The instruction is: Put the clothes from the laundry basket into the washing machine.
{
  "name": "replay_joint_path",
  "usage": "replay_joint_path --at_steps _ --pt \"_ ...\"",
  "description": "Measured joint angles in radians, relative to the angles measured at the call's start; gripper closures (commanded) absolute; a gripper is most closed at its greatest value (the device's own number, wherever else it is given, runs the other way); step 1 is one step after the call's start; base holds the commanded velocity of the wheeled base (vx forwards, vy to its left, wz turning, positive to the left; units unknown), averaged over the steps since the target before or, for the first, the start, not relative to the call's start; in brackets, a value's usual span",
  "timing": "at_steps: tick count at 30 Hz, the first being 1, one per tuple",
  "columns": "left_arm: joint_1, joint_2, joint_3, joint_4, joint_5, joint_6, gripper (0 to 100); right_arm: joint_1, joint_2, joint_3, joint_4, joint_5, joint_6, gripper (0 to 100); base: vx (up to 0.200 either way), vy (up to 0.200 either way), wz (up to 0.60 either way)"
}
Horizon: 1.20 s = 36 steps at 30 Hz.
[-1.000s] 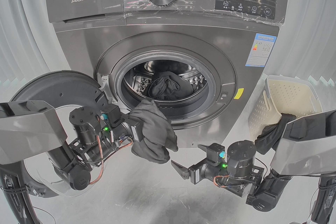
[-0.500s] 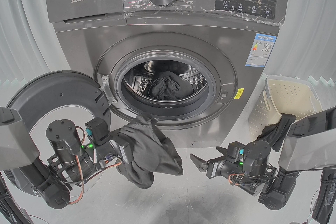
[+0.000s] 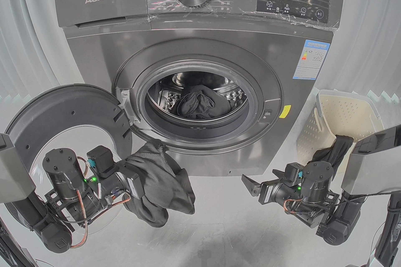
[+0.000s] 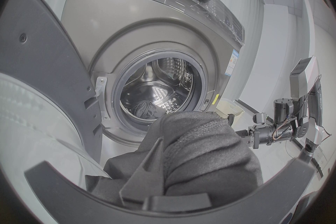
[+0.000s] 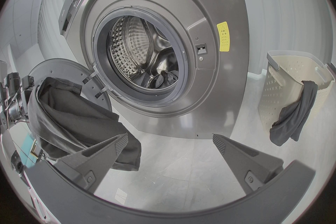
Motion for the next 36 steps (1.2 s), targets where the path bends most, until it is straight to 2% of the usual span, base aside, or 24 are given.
replay_joint_path --at_steps 5,11,20,26,32,36 --pt "-0.002 0.009 0.001 0.000 -0.001 0.003 100 0.005 0.000 0.007 0.000 0.000 0.000 0 0.200 0.000 0.00" --pt "-0.031 0.015 0.006 0.000 0.004 0.008 100 0.010 -0.005 0.014 -0.001 -0.001 0.001 0 0.000 0.000 0.00" --pt "-0.055 0.022 0.013 0.000 0.004 0.010 100 0.017 -0.007 0.020 -0.001 -0.001 0.001 0 0.200 0.000 0.00" --pt "-0.056 0.030 0.011 0.000 0.005 0.011 100 0.026 -0.009 0.023 -0.001 -0.002 0.001 0 0.000 0.000 0.00" --pt "-0.066 0.041 0.015 -0.001 0.005 0.011 100 0.029 -0.009 0.024 -0.001 -0.001 0.001 0 0.200 0.000 0.00" --pt "-0.087 0.043 0.016 -0.001 0.007 0.009 100 0.029 -0.009 0.024 0.000 -0.001 0.001 0 0.000 0.000 0.00"
